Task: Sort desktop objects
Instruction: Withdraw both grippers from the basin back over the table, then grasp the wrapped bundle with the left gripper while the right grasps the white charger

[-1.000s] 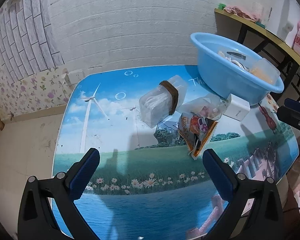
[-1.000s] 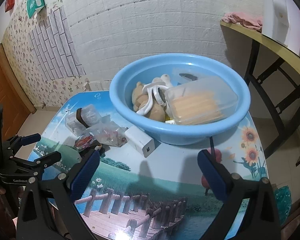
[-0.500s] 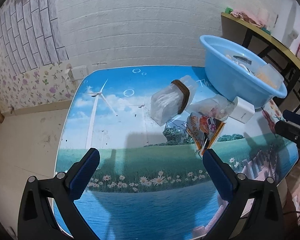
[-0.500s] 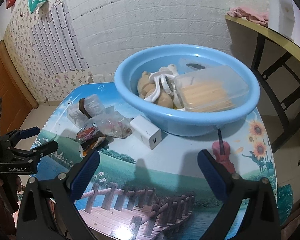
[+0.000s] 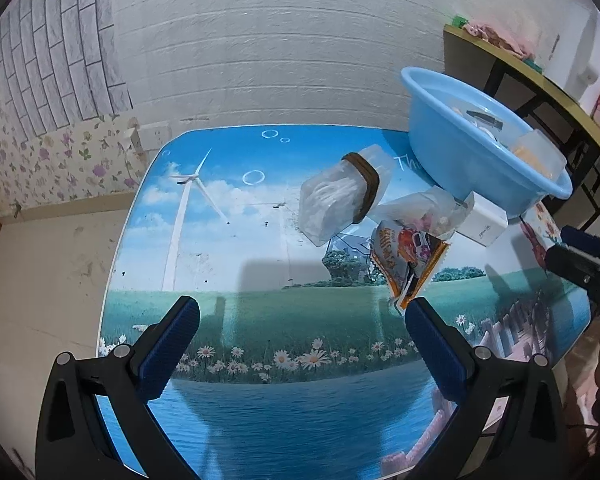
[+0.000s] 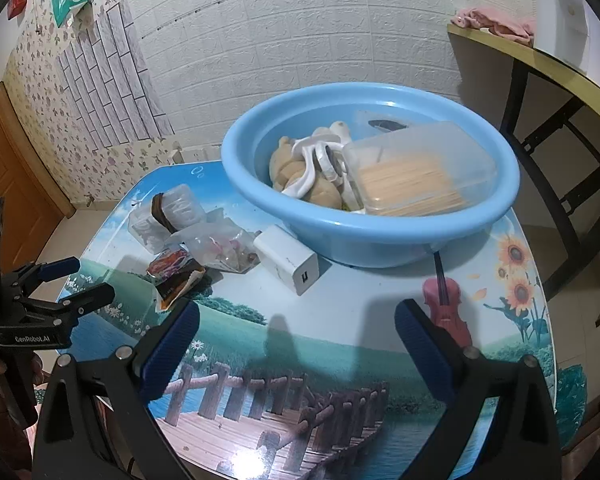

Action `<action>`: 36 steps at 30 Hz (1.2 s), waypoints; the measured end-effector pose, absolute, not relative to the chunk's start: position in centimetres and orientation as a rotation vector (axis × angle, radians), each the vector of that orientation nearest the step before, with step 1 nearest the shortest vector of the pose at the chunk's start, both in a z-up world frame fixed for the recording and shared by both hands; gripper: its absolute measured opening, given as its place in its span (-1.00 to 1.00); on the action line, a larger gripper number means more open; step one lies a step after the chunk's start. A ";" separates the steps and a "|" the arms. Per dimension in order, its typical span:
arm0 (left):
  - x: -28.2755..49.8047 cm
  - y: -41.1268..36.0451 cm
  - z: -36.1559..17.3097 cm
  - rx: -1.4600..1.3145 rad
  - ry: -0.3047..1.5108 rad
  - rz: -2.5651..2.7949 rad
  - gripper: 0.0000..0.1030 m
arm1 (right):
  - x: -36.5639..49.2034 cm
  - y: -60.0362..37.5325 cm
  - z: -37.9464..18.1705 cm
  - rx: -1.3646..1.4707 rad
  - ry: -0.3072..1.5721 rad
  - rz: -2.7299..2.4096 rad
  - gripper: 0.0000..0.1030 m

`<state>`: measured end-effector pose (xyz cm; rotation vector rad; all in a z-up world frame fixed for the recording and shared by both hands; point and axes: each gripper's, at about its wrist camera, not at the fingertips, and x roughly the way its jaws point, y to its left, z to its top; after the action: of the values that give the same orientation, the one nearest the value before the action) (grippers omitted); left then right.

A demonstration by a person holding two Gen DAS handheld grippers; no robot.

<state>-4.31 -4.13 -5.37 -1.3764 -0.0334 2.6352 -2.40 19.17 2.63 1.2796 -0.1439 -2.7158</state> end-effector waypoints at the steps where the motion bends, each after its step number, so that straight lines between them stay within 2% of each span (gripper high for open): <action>1: -4.3 -4.3 -5.4 -1.376 -0.043 2.636 0.99 | -2.4 19.2 2.6 1.280 -0.144 -2.716 0.95; 30: -5.0 -6.2 -6.1 -1.372 -0.093 2.624 0.99 | -2.8 18.1 0.9 1.327 -0.177 -2.676 0.95; 36: -6.4 -5.2 -6.4 -1.358 -0.030 2.605 0.99 | -3.4 18.0 0.6 1.312 -0.173 -2.700 0.95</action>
<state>-6.40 -5.23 -6.42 -1.3578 -0.0299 2.6053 -3.38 17.97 0.58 1.3117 -0.1729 -2.7005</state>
